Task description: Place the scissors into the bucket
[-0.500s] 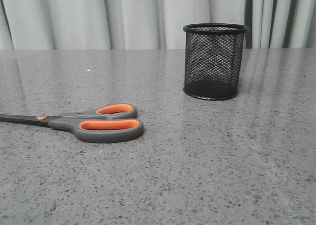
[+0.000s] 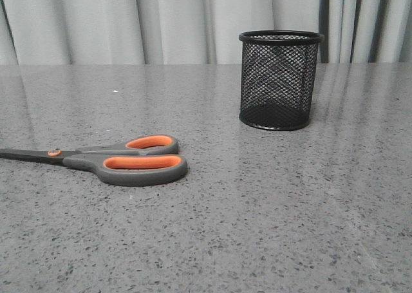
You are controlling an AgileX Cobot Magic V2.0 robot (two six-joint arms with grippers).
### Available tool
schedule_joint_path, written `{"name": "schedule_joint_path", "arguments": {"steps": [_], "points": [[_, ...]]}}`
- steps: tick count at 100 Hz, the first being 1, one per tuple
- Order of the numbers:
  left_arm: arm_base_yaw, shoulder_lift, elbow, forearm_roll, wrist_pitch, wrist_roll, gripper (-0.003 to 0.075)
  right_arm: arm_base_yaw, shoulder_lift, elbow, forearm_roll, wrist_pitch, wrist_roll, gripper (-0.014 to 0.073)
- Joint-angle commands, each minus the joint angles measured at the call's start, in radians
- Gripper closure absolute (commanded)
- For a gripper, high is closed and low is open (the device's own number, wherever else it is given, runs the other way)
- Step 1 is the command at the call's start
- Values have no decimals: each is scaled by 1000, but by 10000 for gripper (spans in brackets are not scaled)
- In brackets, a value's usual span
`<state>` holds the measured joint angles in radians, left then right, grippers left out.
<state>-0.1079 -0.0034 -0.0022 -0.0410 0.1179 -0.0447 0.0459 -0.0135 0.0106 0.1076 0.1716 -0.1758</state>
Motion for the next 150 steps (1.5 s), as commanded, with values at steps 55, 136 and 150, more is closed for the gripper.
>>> {"name": "schedule_joint_path", "arguments": {"steps": [55,136,150], "points": [[-1,-25,29,-5,-75,-2,741,-7,-17,17,-13,-77,2,659],[-1,-25,25,-408,-163,-2,741,-7,-17,17,546,-190,2,659],[-1,-25,12,-629,-199,-2,741,-7,-17,-8,720,-207,2,659]]}}
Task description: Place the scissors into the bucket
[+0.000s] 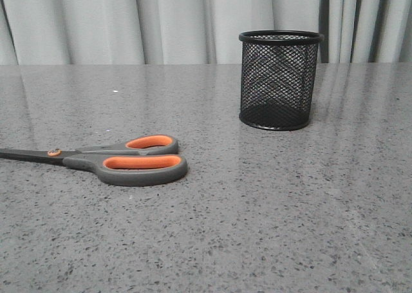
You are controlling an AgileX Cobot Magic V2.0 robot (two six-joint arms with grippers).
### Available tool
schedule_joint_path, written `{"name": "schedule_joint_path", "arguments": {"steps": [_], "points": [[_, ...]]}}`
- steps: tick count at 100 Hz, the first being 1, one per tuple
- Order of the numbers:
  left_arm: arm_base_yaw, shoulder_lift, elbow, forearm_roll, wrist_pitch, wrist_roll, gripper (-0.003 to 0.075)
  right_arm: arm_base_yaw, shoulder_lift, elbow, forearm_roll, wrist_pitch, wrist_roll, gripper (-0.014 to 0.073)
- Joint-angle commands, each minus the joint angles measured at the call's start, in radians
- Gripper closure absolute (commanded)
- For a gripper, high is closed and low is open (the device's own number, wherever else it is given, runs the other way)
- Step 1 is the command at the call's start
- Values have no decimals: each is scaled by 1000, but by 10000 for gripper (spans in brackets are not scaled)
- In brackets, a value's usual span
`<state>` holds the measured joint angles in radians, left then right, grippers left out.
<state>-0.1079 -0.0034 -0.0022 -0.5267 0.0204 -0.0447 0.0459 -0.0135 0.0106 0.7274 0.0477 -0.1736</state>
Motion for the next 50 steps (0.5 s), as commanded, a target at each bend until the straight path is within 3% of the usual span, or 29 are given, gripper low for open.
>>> {"name": "schedule_joint_path", "arguments": {"steps": [1,16,28,50], "points": [[-1,-25,10,-153,-107,-2,741,-7,-17,-13,104,-80,0,658],[-1,-25,-68,-218,-100,-2,741,-5,-17,-106,106,-25,-8,656],[-1,-4,-202,-122,-43,-2,741,-5,28,-219,89,85,-54,637],[-1,186,-536,158,364,2,741,-5,296,-492,-47,392,-58,638]]}}
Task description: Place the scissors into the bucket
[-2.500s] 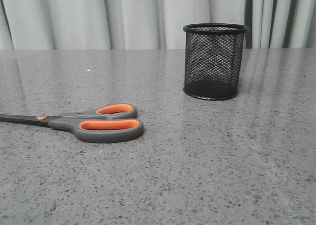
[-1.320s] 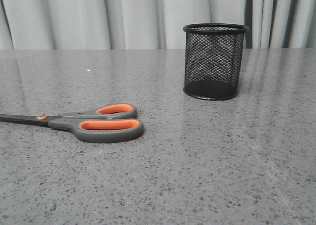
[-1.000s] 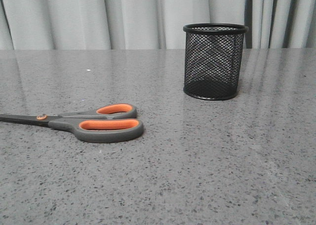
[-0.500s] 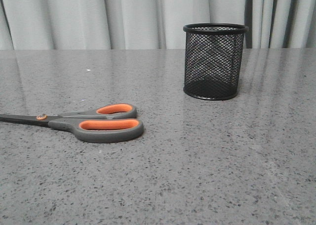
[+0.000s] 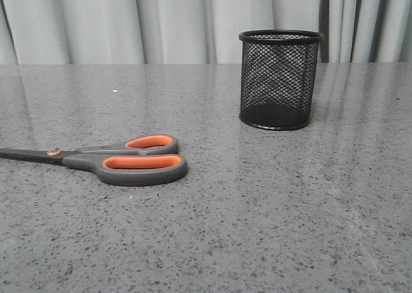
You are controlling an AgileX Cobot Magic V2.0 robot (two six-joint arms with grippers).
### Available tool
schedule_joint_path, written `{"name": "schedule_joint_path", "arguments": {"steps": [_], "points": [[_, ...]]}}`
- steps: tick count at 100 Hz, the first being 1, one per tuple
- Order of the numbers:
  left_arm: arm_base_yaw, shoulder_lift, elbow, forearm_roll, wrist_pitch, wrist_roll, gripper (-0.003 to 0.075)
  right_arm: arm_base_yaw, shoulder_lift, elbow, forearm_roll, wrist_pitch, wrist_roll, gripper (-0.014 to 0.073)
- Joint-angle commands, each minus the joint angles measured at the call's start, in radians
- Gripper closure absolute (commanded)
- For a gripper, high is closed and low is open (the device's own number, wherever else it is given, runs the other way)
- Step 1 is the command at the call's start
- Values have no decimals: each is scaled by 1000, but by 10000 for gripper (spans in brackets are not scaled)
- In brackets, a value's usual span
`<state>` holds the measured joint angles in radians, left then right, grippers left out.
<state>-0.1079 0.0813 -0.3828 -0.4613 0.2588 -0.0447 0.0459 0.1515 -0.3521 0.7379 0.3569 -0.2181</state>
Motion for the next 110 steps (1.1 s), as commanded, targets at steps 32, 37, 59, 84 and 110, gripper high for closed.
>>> {"name": "schedule_joint_path", "arguments": {"steps": [32,37,59,84,110], "points": [[-1,407,-511,102,608,232,741,-5,458,-471,-240,464,-14,638],[-1,436,-529,102,632,243,741,-5,478,-490,-240,474,-14,638],[-1,497,-544,19,696,368,741,-4,515,-529,-280,545,-14,637],[-1,501,-544,-121,696,553,561,-4,515,-533,-280,609,-14,425],[-73,561,-572,-162,742,629,301,-4,515,-533,-277,608,-14,168]]}}
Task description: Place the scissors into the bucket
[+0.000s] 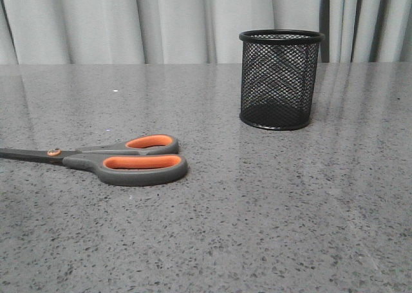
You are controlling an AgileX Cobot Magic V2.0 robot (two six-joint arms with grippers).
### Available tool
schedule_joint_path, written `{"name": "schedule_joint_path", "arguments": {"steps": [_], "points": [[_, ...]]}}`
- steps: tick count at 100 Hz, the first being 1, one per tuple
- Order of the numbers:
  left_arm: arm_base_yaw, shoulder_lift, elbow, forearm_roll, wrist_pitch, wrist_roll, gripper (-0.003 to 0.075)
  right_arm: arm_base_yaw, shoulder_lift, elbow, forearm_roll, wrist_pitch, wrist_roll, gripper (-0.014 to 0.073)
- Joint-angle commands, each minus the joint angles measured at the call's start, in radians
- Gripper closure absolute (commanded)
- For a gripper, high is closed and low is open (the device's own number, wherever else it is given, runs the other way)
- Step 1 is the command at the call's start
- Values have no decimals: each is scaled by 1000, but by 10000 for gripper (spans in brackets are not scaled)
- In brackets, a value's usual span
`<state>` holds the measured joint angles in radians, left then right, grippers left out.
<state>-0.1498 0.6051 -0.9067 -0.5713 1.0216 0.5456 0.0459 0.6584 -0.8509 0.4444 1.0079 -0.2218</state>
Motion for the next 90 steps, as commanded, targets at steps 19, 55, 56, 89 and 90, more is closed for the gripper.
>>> {"name": "schedule_joint_path", "arguments": {"steps": [19,55,56,89,90], "points": [[-122,158,-143,7,63,102,300,-4,8,-34,17,-40,-10,168],[-263,448,-298,236,184,391,300,-3,8,-34,21,-30,-10,168],[-263,456,-301,236,184,404,300,-3,8,-34,23,-30,-10,168],[-302,645,-309,258,165,745,300,-3,8,-34,27,-26,-10,168],[-304,649,-309,260,165,753,300,-3,8,-34,27,-26,-10,168]]}}
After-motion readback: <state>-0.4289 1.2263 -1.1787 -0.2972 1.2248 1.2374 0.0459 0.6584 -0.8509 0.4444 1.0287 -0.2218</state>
